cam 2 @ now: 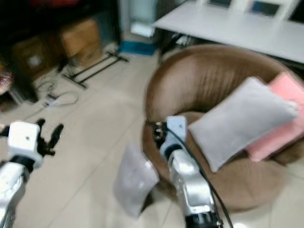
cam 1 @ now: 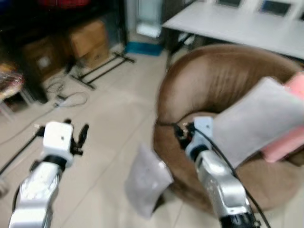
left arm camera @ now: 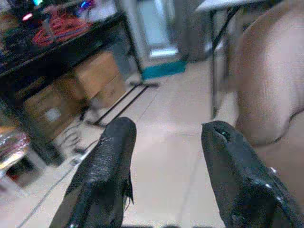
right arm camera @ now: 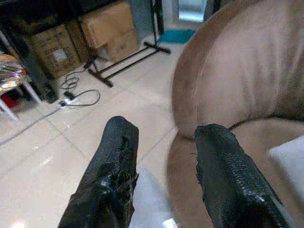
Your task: Move the pillow to the sofa from floor
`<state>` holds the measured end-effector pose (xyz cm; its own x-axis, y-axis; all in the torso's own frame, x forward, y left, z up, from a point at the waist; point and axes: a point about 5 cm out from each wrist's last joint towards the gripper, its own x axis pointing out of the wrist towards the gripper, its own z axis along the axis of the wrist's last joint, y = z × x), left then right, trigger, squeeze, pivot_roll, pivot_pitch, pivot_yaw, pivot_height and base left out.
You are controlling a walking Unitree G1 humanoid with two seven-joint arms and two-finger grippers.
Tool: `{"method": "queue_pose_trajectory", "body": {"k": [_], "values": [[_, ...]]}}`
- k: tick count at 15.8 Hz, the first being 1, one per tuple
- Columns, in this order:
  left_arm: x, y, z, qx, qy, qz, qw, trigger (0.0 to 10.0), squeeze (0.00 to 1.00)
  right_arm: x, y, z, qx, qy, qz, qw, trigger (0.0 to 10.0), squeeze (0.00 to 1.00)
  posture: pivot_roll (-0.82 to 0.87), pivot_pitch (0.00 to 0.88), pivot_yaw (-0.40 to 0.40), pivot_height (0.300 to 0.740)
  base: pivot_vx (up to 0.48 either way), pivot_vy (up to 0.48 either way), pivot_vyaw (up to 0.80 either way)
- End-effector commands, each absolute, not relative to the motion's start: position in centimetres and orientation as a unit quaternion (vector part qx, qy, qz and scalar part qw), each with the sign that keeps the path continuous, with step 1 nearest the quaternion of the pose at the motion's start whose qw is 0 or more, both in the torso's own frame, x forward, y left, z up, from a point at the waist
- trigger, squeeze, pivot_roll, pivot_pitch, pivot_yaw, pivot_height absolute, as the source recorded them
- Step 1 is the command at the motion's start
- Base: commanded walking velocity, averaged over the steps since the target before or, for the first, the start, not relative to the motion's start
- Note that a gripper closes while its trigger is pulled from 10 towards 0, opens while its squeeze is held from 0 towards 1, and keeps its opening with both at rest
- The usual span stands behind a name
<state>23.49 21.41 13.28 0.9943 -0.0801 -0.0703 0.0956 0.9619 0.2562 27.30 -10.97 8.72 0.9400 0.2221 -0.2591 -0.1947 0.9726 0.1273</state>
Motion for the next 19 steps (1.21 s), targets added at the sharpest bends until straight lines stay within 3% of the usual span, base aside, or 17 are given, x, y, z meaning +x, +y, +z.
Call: {"method": "queue_pose_trajectory", "body": {"k": [1, 3, 12, 16, 19], "values": [[23.0, 22.4, 13.2, 0.138, 0.037, -0.029, 0.989, 10.0, 0.0, 27.5, -10.4, 9.2, 0.056, 0.128, 0.119, 0.983, 10.0, 0.0, 0.04, 0.0, -0.009, 0.74, 0.311, 0.0, 0.8], [23.0, 22.5, 13.2, 0.138, 0.037, -0.028, 0.989, 10.0, 0.0, 27.1, -10.3, 8.9, 0.048, 0.134, 0.138, 0.98, 10.0, 0.0, 0.04, 0.0, -0.003, 0.74, 0.309, 0.0, 0.8], [23.1, 22.9, 13.4, 0.146, 0.037, -0.024, 0.988, 10.0, 0.0, 27.8, -11.7, 8.9, 0.06, 0.123, 0.086, 0.987, 10.0, 0.0, 0.04, 0.0, -0.002, 0.74, 0.299, 0.0, 0.0], [23.2, 22.9, 13.5, 0.149, 0.029, -0.018, 0.988, 10.0, 0.0, 27.5, -12.1, 8.4, 0.069, 0.129, 0.082, 0.986, 10.0, 0.0, 0.04, 0.0, 0.002, 0.74, 0.0, 0.0, 0.0], [22.9, 23.3, 13.2, 0.147, 0.025, -0.005, 0.989, 10.0, 0.0, 27.4, -12.3, 8.5, 0.089, 0.116, 0.069, 0.987, 10.0, 0.0, 0.04, 0.0, 0.003, 0.706, 0.0, 0.0, 0.0]]}}
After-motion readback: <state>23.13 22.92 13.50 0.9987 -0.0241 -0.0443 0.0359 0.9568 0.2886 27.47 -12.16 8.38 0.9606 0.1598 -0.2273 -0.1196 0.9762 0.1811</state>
